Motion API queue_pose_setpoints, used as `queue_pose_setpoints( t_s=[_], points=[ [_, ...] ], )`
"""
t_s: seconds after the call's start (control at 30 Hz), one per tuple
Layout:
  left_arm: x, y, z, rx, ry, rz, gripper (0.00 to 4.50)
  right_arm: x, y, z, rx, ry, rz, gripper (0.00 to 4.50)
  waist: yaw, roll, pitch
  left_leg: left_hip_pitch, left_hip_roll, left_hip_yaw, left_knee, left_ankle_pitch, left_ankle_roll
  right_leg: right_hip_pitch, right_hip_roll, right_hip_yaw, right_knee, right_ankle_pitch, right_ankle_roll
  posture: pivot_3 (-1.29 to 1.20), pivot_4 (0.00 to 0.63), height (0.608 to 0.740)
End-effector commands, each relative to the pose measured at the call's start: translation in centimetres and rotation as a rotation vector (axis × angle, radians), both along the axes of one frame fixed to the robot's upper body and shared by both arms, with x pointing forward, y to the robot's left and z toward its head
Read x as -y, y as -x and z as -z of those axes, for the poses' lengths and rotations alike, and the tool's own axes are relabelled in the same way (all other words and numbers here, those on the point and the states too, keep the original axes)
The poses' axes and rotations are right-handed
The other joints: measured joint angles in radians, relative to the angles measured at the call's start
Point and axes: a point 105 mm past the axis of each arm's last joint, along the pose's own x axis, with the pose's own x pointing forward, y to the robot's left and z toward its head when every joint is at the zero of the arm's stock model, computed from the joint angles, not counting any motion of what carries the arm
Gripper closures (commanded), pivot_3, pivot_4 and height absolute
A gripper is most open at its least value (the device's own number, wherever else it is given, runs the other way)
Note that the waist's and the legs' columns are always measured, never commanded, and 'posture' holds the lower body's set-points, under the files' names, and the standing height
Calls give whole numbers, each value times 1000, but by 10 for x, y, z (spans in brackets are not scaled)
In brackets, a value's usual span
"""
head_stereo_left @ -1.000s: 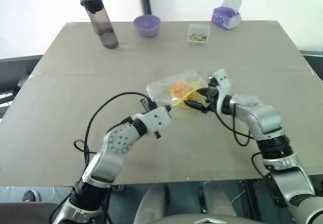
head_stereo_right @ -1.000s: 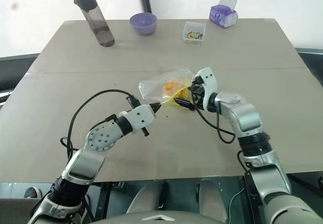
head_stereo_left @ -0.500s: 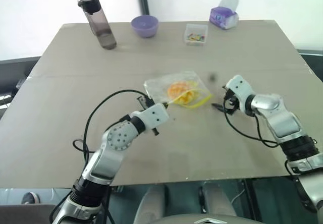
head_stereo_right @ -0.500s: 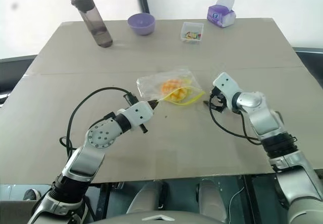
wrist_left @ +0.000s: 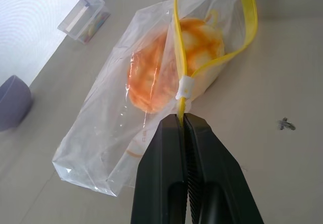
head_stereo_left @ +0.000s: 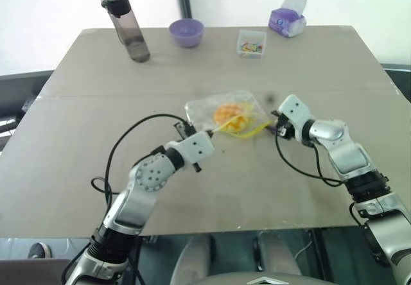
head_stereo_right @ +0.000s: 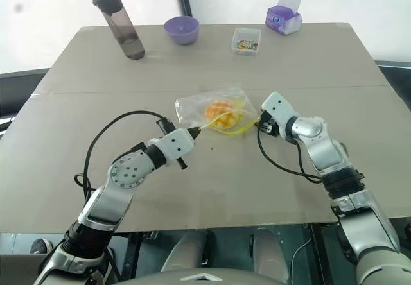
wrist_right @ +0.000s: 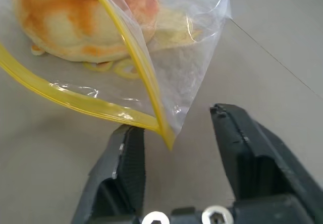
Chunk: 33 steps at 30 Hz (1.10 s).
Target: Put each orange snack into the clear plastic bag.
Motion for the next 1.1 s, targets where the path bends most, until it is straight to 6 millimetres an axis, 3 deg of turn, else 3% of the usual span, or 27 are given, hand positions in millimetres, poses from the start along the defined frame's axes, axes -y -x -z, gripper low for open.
queue_pose_setpoints(
  t_s=[0.03,0.07,0.1,0.3,0.4,0.47,0.6,0.73,0.8,0.9,1.0,1.1],
  points=[
    [-1,2,-5,37,-36,14,4500,-2,-1,-15,59,-13,-18,3768,-1,0,0,0,0,0,0,0,0,0,0,0,0,0,0,0,150,740],
    [-1,1,-5,35,-30,10,4500,-2,-1,-15,60,-15,-18,4304,-1,0,0,0,0,0,0,0,0,0,0,0,0,0,0,0,150,740],
    [-2,1,-5,34,-25,7,4500,-2,-1,-16,62,-17,-18,4432,-1,0,0,0,0,0,0,0,0,0,0,0,0,0,0,0,150,740],
    [-4,-2,-6,40,-30,1,4500,-6,-1,-20,88,-22,-35,4432,-1,0,0,0,0,0,0,0,0,0,0,0,0,0,0,0,150,740],
    [-6,-8,-15,84,-19,-12,4500,-7,-2,-33,128,-50,-42,4432,0,0,0,0,0,0,0,0,0,0,0,0,0,0,0,0,150,740],
    [-7,-14,-30,140,15,-31,4500,-6,-5,-49,179,-82,-40,4432,0,0,0,0,0,0,0,0,0,0,0,0,0,0,0,0,150,740],
    [-10,-25,-81,307,148,-74,4500,6,-8,-92,273,-149,-34,4432,1,0,0,-1,0,0,1,0,0,0,0,0,0,0,0,0,150,740],
    [-2,-25,-104,374,179,-25,4500,18,-5,-106,290,-124,-41,4432,0,0,0,-1,0,-1,0,0,0,0,0,-1,-1,0,0,0,150,740],
    [5,-25,-104,362,167,14,4500,22,0,-110,282,-113,-64,4432,0,0,0,-2,-1,0,0,0,0,0,0,-1,-1,0,0,0,150,740],
    [10,-24,-96,330,145,39,4500,23,8,-105,253,-70,-113,3847,0,0,0,-1,-1,0,0,0,0,0,0,-1,-1,0,0,0,150,740],
    [9,-25,-87,299,125,37,4500,23,26,-87,164,76,-203,2479,0,0,0,-1,-1,0,0,0,0,0,0,-1,-1,0,0,0,150,740],
    [10,-24,-84,288,124,43,4500,17,40,-92,144,108,-270,2479,-3,0,0,-1,0,0,0,0,0,0,0,-1,-1,0,0,0,150,740]
  ],
)
